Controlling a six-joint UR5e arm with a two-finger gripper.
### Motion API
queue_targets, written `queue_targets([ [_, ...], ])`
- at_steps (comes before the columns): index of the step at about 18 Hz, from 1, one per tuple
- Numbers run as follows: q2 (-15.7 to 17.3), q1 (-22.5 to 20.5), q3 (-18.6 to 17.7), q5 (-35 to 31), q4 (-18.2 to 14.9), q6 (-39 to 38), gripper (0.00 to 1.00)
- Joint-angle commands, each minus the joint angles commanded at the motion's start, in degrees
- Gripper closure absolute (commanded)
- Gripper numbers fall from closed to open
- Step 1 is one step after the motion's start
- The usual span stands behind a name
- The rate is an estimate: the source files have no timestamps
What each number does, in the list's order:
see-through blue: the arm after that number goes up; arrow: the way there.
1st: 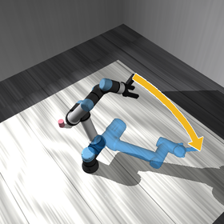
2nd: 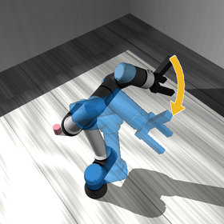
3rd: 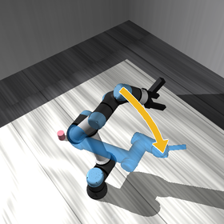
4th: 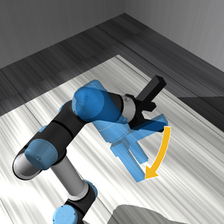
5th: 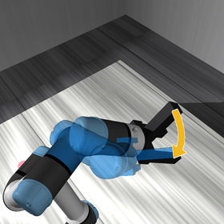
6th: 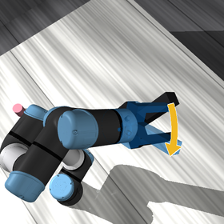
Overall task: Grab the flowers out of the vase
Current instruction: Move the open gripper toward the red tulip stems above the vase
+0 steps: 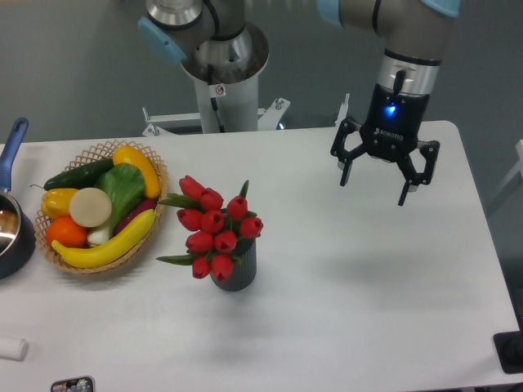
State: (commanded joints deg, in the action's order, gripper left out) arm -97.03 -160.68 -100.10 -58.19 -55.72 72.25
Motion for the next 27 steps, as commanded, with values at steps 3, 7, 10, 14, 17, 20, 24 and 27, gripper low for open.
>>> queue_targets([
  [3,1.05,0.54,-2.19,4.03,0.0,0.09,0.0],
  [7,1.84,0.89,-4.39,8.71,0.18,0.17,0.0],
  [10,2.55,2.91,-5.8,8.8,0.18,0.17,0.0],
  [14,3.16,5.01,-6.77,8.8,0.18,0.35,0.0],
  [17,2.73,7.04,-7.03,8.8,0.35,0.26,0.0],
  [20,1.41,8.45,-7.12,8.8,2.54,0.35,0.0],
  [24,2.02,8.62,-8.61,8.8,2.64,0.44,0.0],
  [27,2.2,8.8,-9.23,8.8,2.64,0.79,0.0],
])
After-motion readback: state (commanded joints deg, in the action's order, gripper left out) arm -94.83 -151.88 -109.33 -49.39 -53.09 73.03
